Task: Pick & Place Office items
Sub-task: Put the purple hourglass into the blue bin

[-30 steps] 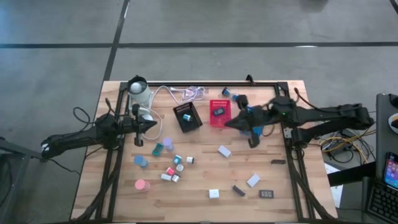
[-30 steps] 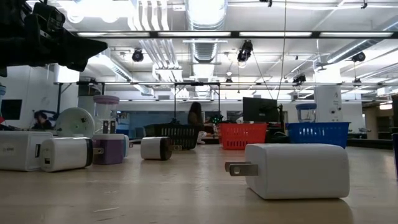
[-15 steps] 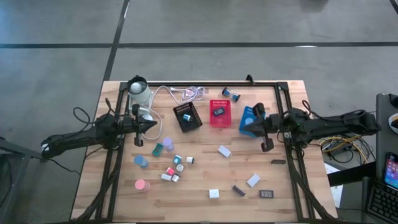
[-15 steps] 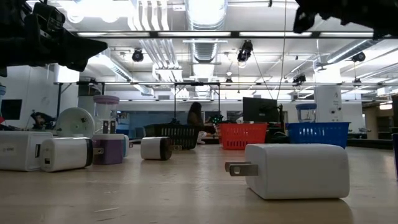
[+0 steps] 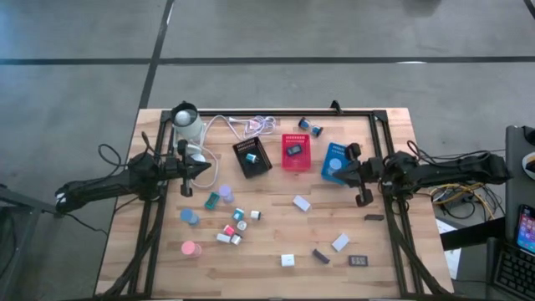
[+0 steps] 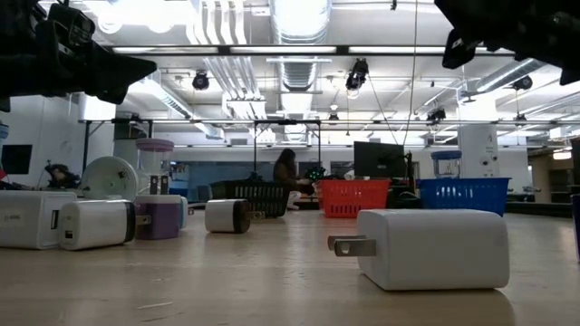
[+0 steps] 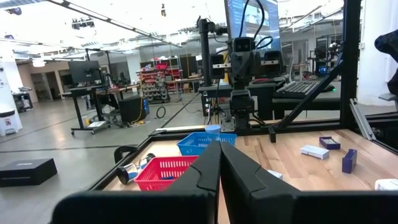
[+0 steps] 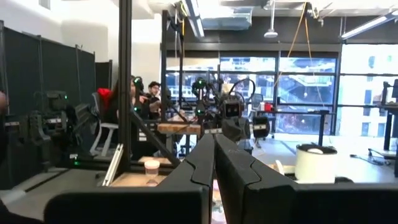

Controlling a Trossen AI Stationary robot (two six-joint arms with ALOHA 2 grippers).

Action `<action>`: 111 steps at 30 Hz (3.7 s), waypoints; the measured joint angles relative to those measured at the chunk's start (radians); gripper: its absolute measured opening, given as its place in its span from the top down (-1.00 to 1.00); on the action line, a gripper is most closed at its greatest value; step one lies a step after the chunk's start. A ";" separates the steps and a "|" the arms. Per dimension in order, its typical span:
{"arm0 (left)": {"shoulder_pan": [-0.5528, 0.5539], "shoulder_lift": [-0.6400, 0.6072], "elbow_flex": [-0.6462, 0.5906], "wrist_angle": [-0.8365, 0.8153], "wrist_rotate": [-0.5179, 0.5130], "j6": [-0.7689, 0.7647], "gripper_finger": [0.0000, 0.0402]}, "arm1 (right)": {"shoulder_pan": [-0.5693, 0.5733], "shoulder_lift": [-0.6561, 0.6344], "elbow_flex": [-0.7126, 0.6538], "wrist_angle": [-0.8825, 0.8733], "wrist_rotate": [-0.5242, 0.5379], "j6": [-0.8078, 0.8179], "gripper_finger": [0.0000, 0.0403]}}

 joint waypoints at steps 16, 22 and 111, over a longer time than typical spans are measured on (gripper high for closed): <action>0.000 0.000 0.000 0.000 0.000 0.000 0.94 | 0.001 -0.001 -0.046 0.016 0.000 0.022 0.96; 0.000 0.000 0.000 0.000 0.000 0.000 0.94 | 0.001 -0.001 -0.052 0.016 -0.001 0.044 0.96; -0.184 1.140 0.900 -1.013 -0.013 -0.151 -0.54 | 0.001 0.015 -0.055 -0.002 -0.001 0.071 0.96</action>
